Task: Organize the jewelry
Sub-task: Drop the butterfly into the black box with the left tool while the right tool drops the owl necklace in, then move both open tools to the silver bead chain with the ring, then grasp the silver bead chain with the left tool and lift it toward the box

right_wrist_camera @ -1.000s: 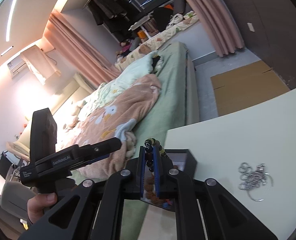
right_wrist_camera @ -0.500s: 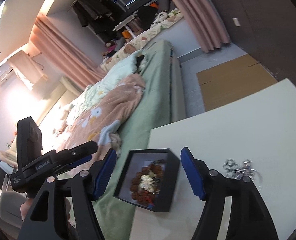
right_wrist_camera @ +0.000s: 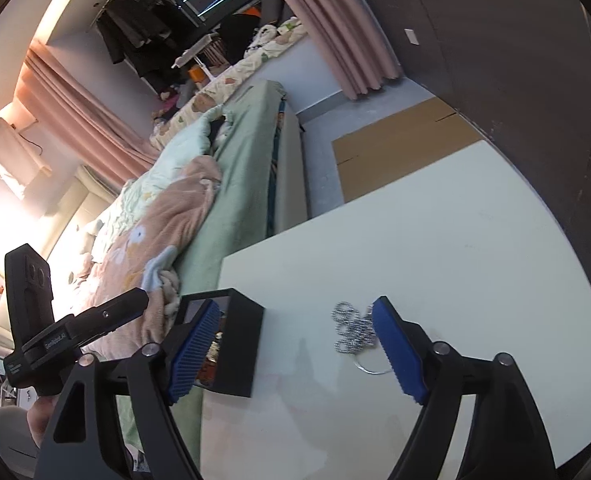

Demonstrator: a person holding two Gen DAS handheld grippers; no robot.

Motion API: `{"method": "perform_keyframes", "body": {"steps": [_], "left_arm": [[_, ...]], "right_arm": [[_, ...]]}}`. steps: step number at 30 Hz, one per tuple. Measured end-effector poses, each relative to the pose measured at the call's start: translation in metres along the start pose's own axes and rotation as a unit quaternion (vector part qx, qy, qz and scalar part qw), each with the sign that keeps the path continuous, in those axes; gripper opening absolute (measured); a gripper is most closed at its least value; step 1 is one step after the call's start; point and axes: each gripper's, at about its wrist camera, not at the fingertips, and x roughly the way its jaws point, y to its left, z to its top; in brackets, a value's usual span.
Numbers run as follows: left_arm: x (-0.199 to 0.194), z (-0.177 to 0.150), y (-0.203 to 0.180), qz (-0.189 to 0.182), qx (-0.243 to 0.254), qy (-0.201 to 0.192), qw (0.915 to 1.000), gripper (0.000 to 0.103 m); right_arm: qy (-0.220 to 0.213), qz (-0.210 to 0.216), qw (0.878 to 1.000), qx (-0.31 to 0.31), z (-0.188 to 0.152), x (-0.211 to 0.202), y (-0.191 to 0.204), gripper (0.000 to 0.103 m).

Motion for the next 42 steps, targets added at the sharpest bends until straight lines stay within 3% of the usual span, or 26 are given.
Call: {"method": "perform_keyframes", "body": {"steps": [6, 16, 26, 38, 40, 42], "left_arm": [[0.016, -0.004, -0.032, -0.017, 0.023, 0.017, 0.9995, 0.095], [0.047, -0.015, -0.083, -0.031, 0.067, 0.042, 0.9964, 0.095], [0.090, -0.029, -0.110, -0.028, 0.077, 0.080, 0.9934, 0.073], [0.133, -0.039, -0.135, 0.009, 0.091, 0.101, 0.9907, 0.073], [0.137, -0.041, -0.137, 0.019, 0.098, 0.101, 0.9899, 0.071], [0.142, -0.041, -0.136, 0.022, 0.094, 0.109, 0.9894, 0.062]], "right_arm": [[0.007, -0.016, 1.000, 0.022, 0.001, -0.009, -0.027, 0.088], [0.016, -0.036, 0.998, 0.057, 0.003, -0.019, -0.069, 0.090], [0.021, -0.043, 0.996, 0.070, 0.003, -0.029, -0.097, 0.090], [0.021, -0.041, 0.995, 0.086, 0.005, -0.032, -0.113, 0.090], [0.019, -0.043, 0.995, 0.092, 0.004, -0.032, -0.115, 0.090], [0.019, -0.048, 0.994, 0.095, 0.004, -0.032, -0.118, 0.090]]}}
